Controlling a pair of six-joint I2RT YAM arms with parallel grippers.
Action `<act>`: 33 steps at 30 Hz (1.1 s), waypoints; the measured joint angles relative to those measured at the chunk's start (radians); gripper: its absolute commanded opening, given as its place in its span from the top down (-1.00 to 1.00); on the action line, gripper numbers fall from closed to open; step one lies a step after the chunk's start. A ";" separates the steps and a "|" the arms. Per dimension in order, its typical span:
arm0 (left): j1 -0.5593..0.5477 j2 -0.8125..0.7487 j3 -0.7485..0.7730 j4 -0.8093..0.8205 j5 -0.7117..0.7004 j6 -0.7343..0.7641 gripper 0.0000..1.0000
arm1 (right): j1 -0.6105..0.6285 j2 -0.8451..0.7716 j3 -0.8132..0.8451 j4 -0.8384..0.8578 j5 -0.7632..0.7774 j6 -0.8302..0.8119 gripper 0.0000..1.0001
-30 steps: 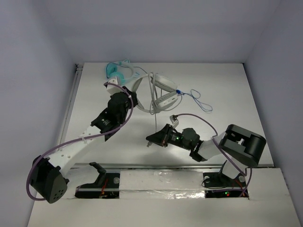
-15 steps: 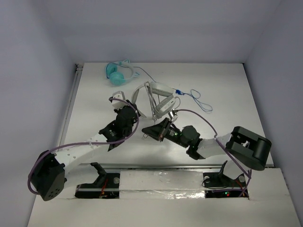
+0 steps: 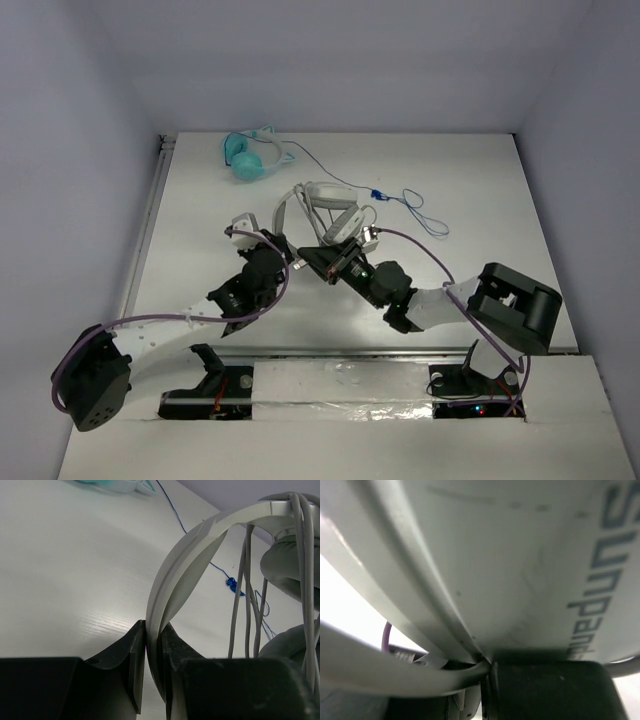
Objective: Wrap the headphones
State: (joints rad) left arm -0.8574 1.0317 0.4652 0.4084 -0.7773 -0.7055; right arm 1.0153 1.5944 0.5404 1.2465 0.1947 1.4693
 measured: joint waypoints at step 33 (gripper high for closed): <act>-0.018 0.126 0.156 -0.269 0.010 0.039 1.00 | 0.040 0.027 0.179 -0.603 0.405 0.172 0.63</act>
State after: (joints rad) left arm -0.8757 1.1580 0.6209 0.1390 -0.7677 -0.6662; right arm 1.0554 1.6218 0.7193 0.6430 0.5999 1.6413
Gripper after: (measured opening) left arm 0.121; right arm 0.169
